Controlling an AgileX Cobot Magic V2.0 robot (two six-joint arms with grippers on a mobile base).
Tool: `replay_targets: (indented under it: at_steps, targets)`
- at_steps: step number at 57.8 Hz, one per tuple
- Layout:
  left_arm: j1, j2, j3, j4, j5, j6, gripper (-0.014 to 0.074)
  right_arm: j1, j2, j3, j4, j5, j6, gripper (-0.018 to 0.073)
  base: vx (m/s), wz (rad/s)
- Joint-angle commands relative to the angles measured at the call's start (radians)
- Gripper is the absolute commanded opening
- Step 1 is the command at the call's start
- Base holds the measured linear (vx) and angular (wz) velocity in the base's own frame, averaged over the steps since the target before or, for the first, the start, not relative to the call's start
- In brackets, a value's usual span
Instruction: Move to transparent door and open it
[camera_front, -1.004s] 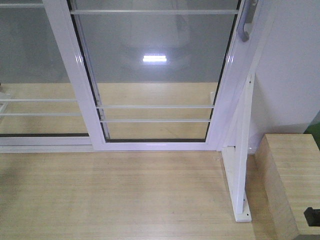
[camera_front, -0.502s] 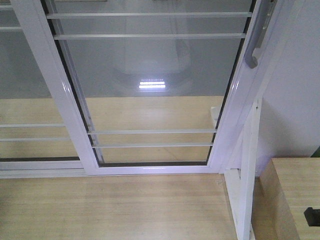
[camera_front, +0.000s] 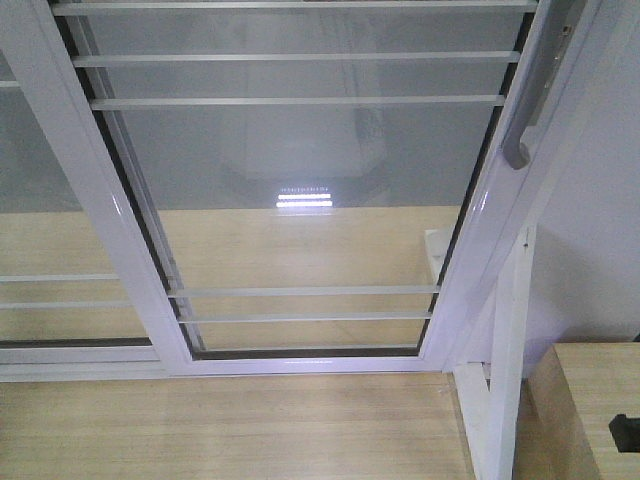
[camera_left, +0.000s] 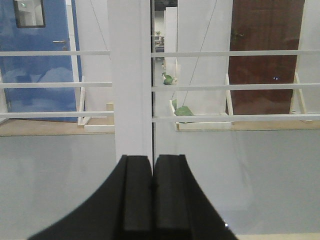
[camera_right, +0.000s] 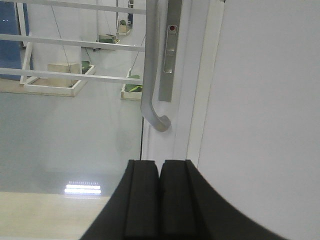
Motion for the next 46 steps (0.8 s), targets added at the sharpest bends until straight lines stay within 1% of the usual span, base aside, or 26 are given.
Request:
replay_targets:
  at_steps: [1, 15, 46]
  targets:
    - [-0.004, -0.011, 0.029, -0.002, -0.089, -0.003, -0.0006, -0.006, -0.010, 0.014, -0.007, -0.083, -0.005, -0.0008, 0.06, 0.08]
    - [-0.003, -0.003, 0.029, -0.002, -0.088, -0.003, -0.0006, -0.006, 0.016, 0.013, -0.007, -0.060, -0.005, -0.0008, -0.01, 0.01]
    - [-0.003, -0.003, 0.029, -0.002, -0.088, -0.003, -0.0006, -0.006, 0.016, 0.013, -0.007, -0.060, -0.005, -0.0008, 0.00, 0.00]
